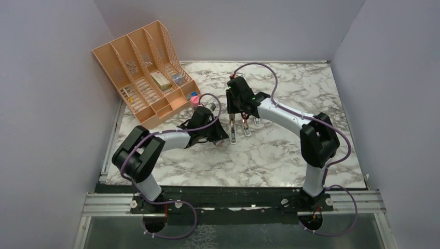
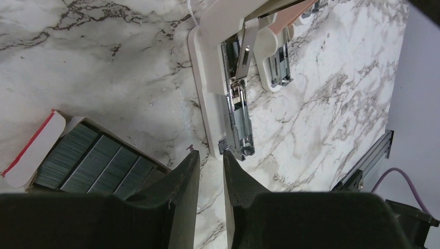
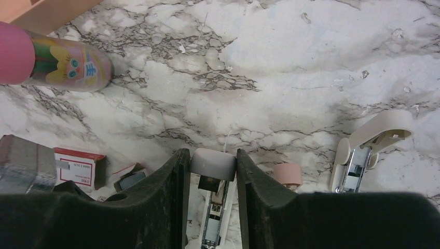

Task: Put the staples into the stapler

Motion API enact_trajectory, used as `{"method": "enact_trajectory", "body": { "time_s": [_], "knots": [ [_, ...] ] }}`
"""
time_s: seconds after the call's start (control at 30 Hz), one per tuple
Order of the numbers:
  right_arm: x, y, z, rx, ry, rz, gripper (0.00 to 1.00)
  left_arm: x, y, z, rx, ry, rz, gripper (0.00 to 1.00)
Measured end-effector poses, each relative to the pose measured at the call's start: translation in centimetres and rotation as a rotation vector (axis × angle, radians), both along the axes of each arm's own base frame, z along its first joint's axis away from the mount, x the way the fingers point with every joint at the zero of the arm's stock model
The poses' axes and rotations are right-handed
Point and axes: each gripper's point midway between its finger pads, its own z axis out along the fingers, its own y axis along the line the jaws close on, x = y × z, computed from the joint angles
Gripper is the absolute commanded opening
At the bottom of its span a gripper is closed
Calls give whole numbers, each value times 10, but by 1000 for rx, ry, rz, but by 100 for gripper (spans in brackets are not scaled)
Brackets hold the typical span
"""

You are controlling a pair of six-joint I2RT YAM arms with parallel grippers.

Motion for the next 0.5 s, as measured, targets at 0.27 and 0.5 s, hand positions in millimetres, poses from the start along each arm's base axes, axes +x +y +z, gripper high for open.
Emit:
{"method": "enact_trajectory", "body": {
  "time_s": [0.27, 0.5],
  "knots": [
    [0, 0, 0, 12, -5, -3, 32, -8, -6, -16, -6, 46, -41, 24],
    [-1, 2, -1, 24, -7, -4, 32, -7, -12, -19, -16, 54, -59, 23]
  ]
}}
